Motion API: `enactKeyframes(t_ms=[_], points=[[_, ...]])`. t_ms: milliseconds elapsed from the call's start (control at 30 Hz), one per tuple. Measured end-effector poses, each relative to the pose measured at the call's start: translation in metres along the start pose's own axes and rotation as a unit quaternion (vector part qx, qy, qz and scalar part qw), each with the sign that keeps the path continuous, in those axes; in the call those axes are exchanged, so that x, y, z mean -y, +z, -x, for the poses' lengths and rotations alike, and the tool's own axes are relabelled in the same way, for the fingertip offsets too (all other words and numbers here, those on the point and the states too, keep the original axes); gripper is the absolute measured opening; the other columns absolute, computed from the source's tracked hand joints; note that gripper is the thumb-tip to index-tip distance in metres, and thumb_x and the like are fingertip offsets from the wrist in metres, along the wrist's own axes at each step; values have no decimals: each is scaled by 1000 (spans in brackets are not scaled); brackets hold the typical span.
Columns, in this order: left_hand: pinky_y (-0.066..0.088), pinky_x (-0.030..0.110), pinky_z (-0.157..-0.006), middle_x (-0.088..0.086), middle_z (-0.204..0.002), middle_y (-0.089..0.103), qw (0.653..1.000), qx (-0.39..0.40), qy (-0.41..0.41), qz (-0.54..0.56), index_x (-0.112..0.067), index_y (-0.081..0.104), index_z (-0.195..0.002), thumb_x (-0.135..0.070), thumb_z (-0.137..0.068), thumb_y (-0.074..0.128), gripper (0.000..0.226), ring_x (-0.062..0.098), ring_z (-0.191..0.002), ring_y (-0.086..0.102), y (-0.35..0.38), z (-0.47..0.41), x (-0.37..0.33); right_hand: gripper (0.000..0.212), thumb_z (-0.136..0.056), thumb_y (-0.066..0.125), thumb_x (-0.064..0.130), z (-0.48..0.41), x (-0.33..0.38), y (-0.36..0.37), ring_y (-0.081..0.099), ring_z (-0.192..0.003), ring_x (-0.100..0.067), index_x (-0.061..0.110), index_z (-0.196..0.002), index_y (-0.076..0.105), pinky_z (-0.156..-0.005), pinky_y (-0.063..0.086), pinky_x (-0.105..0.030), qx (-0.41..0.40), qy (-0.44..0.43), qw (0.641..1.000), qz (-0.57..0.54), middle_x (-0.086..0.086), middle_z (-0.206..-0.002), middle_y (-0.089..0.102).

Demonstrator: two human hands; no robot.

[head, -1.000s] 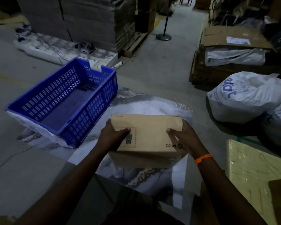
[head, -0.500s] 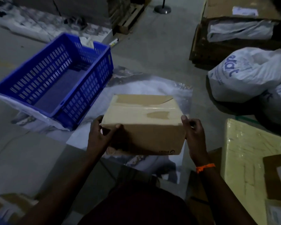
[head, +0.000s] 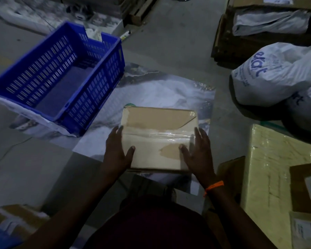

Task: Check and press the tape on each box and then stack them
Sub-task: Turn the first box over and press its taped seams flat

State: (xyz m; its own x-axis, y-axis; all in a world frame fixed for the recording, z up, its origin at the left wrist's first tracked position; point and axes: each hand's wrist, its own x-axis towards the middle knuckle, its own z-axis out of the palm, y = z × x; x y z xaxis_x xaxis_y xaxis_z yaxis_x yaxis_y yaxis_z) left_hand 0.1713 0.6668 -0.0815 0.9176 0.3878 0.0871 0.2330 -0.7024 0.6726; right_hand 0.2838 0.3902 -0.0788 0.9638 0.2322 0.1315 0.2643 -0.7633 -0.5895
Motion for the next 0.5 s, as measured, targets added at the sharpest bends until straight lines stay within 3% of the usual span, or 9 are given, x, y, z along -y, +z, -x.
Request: enactKeyframes(t_ms=[100, 167, 300, 500], points=[[16, 49, -124, 13, -168, 17, 980, 63, 96, -161, -14, 25, -159, -54, -100, 38, 73, 29, -155, 11, 13, -30, -12, 84, -98, 47, 57, -24, 21, 18, 13, -158, -28, 5, -161, 26, -126, 15, -45, 58, -60, 994, 76, -14, -171, 17], [9, 48, -126, 8, -169, 6, 967, 120, 117, -194, -17, 17, -162, -57, -103, 30, 72, 24, -156, -1, 21, -46, -21, 87, -101, 34, 63, -38, 30, 32, -2, -160, -24, 9, -165, 11, -129, 5, -46, 115, -73, 984, 115, -10, -173, 2], [7, 51, -126, 5, -170, -1, 944, 172, 152, -237, -21, 10, -163, -64, -100, 16, 76, 23, -157, -2, 34, -66, -21, 89, -99, 20, 69, -48, 30, 46, -9, -159, -19, 13, -165, 3, -128, -5, -47, 149, -71, 974, 154, -6, -173, -4], [2, 46, -126, 2, -170, -1, 942, 163, 155, -250, -25, 10, -163, -64, -102, 19, 72, 21, -157, -1, 44, -67, -13, 83, -103, 25, 65, -49, 23, 47, -12, -159, -17, 16, -166, 2, -125, -14, -39, 165, -82, 969, 162, -3, -173, -9]])
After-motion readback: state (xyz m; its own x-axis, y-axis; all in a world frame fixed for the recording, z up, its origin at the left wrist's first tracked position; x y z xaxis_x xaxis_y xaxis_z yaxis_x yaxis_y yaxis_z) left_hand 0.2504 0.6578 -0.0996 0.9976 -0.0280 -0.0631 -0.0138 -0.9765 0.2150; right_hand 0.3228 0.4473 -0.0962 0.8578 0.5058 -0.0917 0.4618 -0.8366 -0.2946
